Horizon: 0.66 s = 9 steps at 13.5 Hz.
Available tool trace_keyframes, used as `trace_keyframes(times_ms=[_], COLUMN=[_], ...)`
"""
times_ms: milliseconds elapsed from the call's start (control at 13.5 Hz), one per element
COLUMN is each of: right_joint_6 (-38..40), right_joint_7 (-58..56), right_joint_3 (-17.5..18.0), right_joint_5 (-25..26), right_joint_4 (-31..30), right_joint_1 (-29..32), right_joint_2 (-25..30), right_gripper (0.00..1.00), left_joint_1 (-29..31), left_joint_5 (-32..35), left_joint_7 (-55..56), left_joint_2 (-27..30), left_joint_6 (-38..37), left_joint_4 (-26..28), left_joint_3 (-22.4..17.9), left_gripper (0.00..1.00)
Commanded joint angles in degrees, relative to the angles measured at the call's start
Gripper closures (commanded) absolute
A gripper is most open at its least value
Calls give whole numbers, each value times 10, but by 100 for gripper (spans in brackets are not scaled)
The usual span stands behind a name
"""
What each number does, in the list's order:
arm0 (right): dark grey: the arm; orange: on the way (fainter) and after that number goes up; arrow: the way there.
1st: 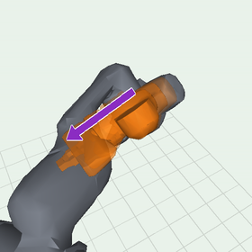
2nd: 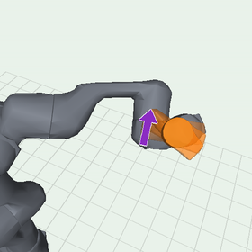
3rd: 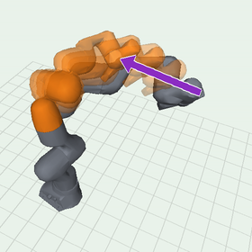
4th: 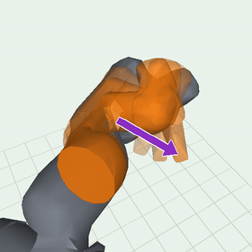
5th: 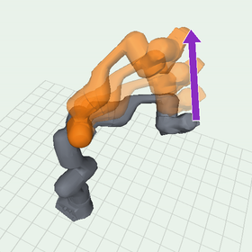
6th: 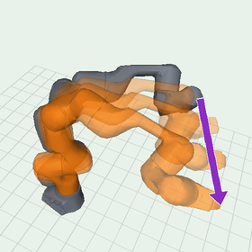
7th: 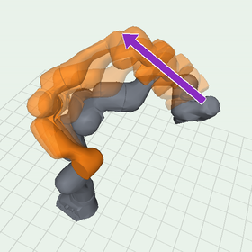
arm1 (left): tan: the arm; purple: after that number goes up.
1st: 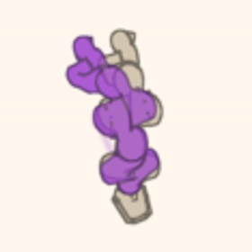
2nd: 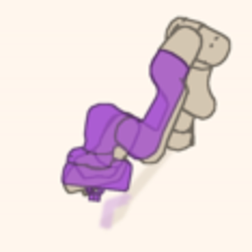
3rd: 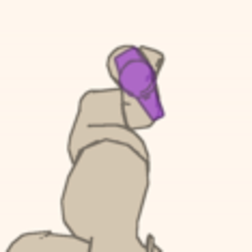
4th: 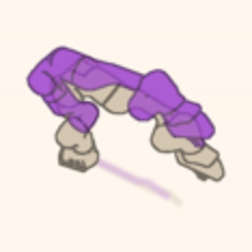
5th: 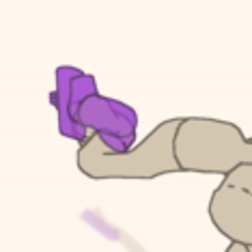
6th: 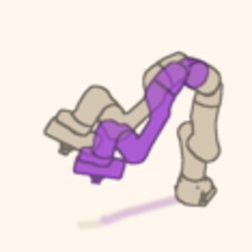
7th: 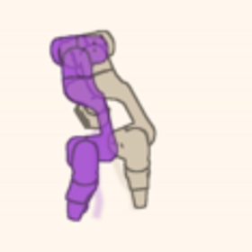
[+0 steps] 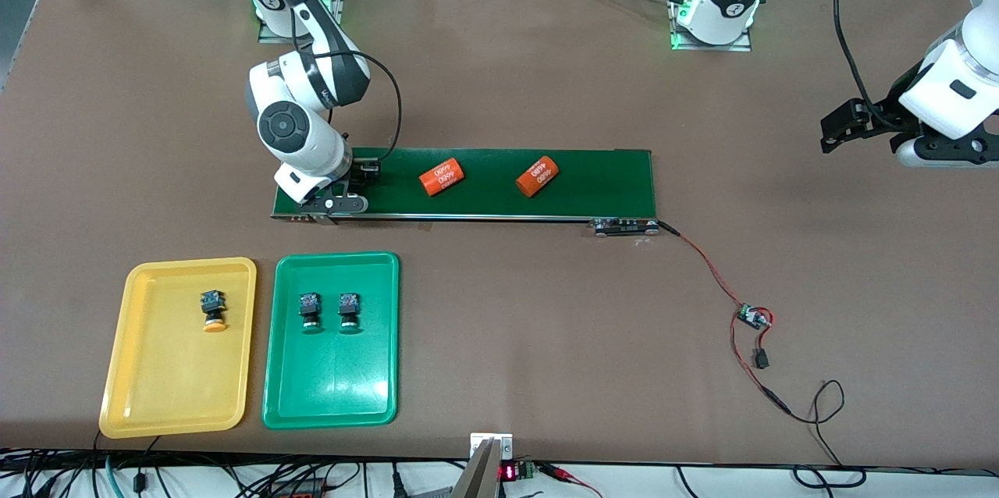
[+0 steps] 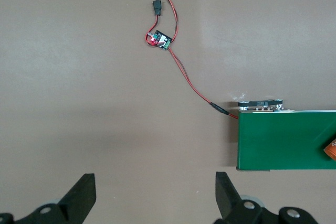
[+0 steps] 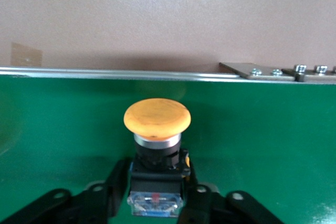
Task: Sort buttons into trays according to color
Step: 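Grasp the yellow-capped button on the belt with the right gripper, then carry the yellow button over the yellow tray with the right gripper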
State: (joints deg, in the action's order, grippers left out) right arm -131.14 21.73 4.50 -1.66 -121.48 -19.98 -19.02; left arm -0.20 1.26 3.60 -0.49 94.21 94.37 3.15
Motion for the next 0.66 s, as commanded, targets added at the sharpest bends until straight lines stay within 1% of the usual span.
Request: trace_keyframes(times_ms=[0,148,222,369,443,591], right_joint_6=[-5,-5,-6,-5,-5,-4], right_joint_7=[14,12,6,-10,-26,-51], right_joint_3=[2,2,-3,-5,-5,-7], right_joint_5=[10,9,9,13,28,97], right_joint_4=[-16,-3,11,46,58,89], right_joint_1=[-1,3,8,39,55,92], right_joint_2=[14,15,14,7,2,-12], right_gripper=[84,91,92,93,95,98], left_joint_1=[6,6,6,6,7,7], left_joint_5=[-4,-4,-4,-4,-4,-4], left_joint_7=[-2,-3,-3,-3,-3,-3], left_joint_2=[11,12,12,12,12,12], left_joint_6=[-9,-17,-17,-17,-17,-17], left_joint_4=[4,4,4,4,4,4], left_joint_3=[6,6,5,5,5,5], left_gripper=[0,0,0,0,0,0])
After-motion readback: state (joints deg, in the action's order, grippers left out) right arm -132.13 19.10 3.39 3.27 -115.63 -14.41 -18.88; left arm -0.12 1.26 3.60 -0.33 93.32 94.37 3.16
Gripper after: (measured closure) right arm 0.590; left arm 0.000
